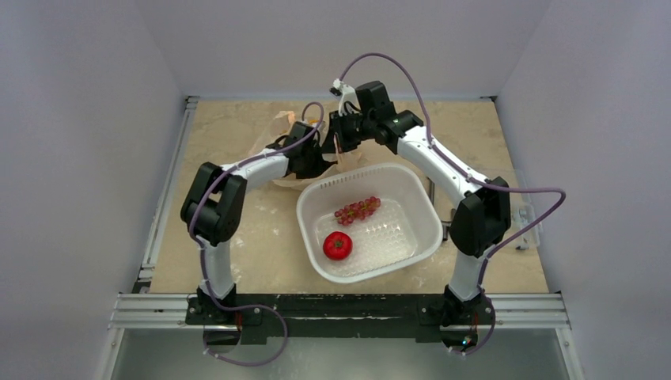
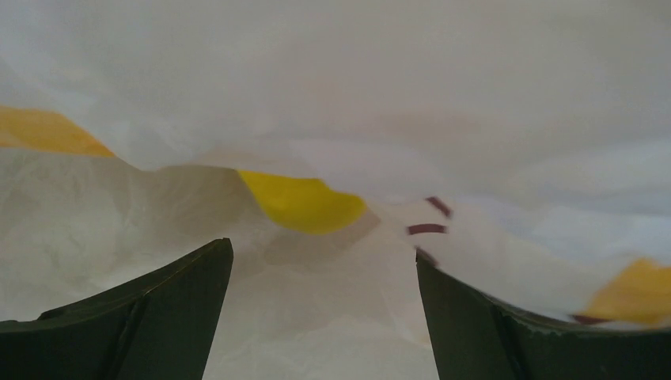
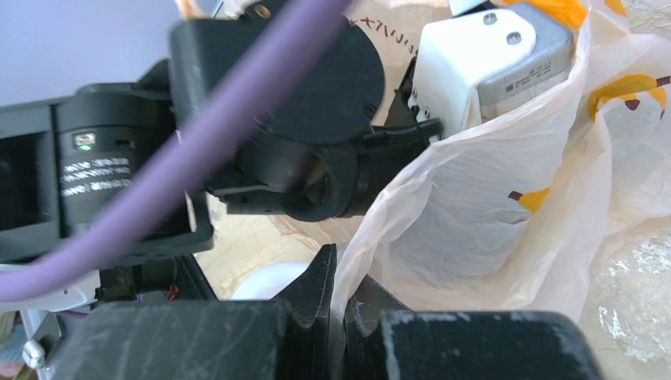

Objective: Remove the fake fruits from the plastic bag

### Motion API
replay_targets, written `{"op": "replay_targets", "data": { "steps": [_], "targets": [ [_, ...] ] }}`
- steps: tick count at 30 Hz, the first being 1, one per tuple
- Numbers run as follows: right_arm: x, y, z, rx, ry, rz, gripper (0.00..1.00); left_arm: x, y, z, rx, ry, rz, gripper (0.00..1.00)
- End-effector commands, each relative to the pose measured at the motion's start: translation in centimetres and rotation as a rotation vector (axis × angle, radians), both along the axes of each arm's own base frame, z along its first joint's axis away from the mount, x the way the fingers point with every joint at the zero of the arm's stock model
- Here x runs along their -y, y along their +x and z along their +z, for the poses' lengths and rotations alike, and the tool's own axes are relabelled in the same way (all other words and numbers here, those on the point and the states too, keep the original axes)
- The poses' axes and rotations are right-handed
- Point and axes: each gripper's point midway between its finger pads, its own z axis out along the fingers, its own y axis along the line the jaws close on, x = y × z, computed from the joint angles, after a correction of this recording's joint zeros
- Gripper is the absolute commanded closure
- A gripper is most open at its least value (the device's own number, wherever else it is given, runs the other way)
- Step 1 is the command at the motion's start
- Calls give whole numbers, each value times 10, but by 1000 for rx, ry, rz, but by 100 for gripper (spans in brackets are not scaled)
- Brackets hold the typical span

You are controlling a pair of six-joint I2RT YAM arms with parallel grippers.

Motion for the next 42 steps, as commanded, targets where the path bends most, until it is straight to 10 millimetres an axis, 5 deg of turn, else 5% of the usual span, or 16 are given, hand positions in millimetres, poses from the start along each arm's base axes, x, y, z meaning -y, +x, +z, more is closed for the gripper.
{"op": "replay_targets", "data": {
  "steps": [1,8,15,26,29,35,42],
  "targets": [
    [1,3,8,6,16,0,100,-11,24,-10,61,104,84,14],
    [6,6,1,-7,-7,-18,100,-45,38,-32,3,216,243,34],
    [3,0,-12,27,-10,66,100,-119,39,12,91,182,417,64],
    [-48,-19,-8,126,10,260,100,-170,5,64,181,116,489,64],
    [-41,-11,-14,178,-67,217,100,-184,-4,75,200,119,495,59],
    [17,19,-40,259,-336,-37,100,-144,-5,72,175,-68,367,39],
    [5,7,-31,220,-276,24,100,-86,24,76,245,-240,365,30]
  ]
}}
